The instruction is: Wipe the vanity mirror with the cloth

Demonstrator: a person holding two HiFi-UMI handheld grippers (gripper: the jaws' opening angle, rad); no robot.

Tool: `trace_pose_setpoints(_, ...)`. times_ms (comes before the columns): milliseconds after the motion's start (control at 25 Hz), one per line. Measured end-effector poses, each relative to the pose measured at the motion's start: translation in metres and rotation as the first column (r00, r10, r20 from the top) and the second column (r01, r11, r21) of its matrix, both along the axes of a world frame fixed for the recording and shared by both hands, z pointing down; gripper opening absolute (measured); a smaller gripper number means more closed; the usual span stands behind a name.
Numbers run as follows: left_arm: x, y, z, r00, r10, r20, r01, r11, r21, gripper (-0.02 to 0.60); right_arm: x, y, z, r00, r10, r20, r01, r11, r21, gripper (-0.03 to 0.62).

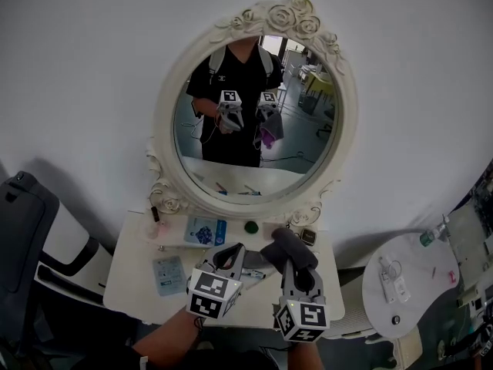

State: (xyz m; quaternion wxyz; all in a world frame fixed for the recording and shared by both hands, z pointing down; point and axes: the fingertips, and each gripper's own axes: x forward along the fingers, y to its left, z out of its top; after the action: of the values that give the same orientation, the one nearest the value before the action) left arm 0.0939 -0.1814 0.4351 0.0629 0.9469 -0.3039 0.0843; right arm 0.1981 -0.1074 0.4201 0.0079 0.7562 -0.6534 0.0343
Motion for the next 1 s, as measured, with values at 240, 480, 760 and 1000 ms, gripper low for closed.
trace_pose_setpoints(240,0.014,-0.030,0.011,0.996,-0.080,0.033,0.080,0.997,-0.001,0.000,0.017,-0.039,-0.003,0.995,-0.098,0.027,0.097,0.995,0.033,0.041)
trace_pose_setpoints(480,0.046,-0.058,-0.008,0.983,-0.179,0.029,0.178,0.983,0.043,0.000,0.055,-0.084,-0.021,0.977,-0.212,0.021,0.210,0.975,0.072,0.041)
trace_pose_setpoints(760,0.085,-0.070,-0.018,0.965,-0.258,0.050,0.255,0.965,0.068,0.000,0.105,-0.124,-0.058,0.952,-0.302,-0.041,0.305,0.944,0.125,0.042)
trace_pose_setpoints(1000,0.077,-0.072,-0.005,0.955,-0.287,0.077,0.284,0.957,0.051,0.000,0.118,-0.162,-0.105,0.934,-0.309,-0.182,0.338,0.927,0.163,0.043)
